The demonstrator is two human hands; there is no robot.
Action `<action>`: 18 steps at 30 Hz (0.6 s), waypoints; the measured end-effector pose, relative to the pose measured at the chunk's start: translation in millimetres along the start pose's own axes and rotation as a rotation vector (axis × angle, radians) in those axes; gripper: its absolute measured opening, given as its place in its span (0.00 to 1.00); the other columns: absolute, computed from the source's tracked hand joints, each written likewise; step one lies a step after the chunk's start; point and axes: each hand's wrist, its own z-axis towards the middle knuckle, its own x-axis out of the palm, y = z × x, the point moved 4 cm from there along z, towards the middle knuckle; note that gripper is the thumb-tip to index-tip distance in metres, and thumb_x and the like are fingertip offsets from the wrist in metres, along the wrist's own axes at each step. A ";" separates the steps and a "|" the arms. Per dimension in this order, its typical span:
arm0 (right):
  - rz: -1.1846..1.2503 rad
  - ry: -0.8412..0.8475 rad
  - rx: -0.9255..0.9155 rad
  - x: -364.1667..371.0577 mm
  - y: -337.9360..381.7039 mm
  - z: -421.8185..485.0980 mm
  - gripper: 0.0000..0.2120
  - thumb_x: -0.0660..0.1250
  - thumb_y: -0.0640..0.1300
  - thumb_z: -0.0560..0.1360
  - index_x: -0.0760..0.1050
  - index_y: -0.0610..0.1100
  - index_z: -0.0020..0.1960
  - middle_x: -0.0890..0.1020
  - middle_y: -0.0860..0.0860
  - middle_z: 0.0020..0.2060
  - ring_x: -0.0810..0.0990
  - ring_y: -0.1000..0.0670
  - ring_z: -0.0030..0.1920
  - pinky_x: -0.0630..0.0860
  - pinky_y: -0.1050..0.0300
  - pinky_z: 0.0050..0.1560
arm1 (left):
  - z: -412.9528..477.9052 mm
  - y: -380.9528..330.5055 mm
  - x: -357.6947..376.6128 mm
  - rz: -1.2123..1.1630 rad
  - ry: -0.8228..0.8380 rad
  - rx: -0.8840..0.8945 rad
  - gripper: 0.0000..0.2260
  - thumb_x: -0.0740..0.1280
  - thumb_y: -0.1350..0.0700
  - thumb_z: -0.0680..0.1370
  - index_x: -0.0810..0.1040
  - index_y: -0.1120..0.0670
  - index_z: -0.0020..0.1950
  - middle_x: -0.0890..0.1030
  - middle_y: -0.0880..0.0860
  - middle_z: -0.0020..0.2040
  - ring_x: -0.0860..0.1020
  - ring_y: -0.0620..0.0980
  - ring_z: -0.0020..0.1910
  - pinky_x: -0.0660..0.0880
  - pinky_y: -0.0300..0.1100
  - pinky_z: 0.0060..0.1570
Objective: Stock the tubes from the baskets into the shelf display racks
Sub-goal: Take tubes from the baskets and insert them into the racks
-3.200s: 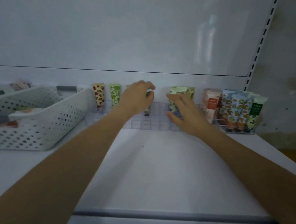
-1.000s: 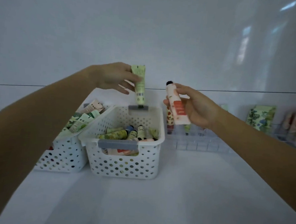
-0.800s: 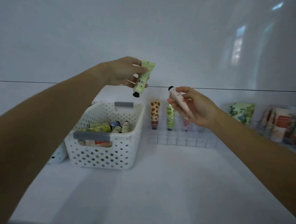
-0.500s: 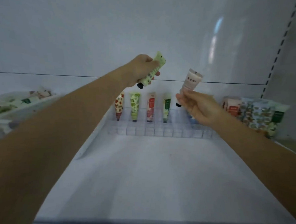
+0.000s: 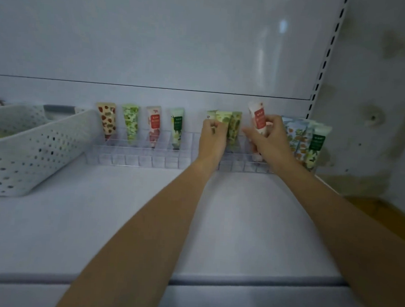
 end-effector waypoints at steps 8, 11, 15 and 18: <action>0.043 -0.152 -0.008 -27.5 0.5 8.7 0.06 0.65 0.44 0.76 0.71 0.44 0.52 0.77 0.55 0.38 0.76 0.59 0.35 0.73 0.72 0.30 | -7.7 0.7 -33.4 0.177 0.003 0.039 0.05 0.59 0.62 0.78 0.71 0.54 0.51 0.72 0.47 0.41 0.70 0.43 0.35 0.67 0.25 0.23; -0.071 -0.191 -0.017 -42.5 -1.7 8.2 0.19 0.67 0.43 0.75 0.65 0.43 0.63 0.77 0.54 0.46 0.77 0.59 0.41 0.70 0.74 0.32 | -9.4 1.7 -33.5 0.204 -0.033 0.029 0.05 0.60 0.62 0.78 0.71 0.53 0.51 0.72 0.49 0.44 0.71 0.44 0.35 0.67 0.25 0.23; -0.284 -0.202 -0.106 -52.1 -3.1 3.9 0.39 0.66 0.37 0.75 0.45 0.48 0.76 0.75 0.48 0.56 0.76 0.52 0.48 0.72 0.71 0.41 | -10.6 3.6 -29.3 0.284 0.000 0.056 0.06 0.61 0.60 0.77 0.72 0.50 0.51 0.74 0.50 0.47 0.73 0.45 0.38 0.70 0.32 0.32; -0.434 -0.193 -0.206 -49.7 -2.3 1.3 0.34 0.63 0.36 0.76 0.51 0.48 0.76 0.73 0.43 0.60 0.75 0.49 0.53 0.70 0.61 0.53 | -12.7 4.1 -26.4 0.357 0.035 0.125 0.08 0.62 0.61 0.77 0.73 0.51 0.54 0.71 0.45 0.41 0.70 0.40 0.35 0.71 0.30 0.29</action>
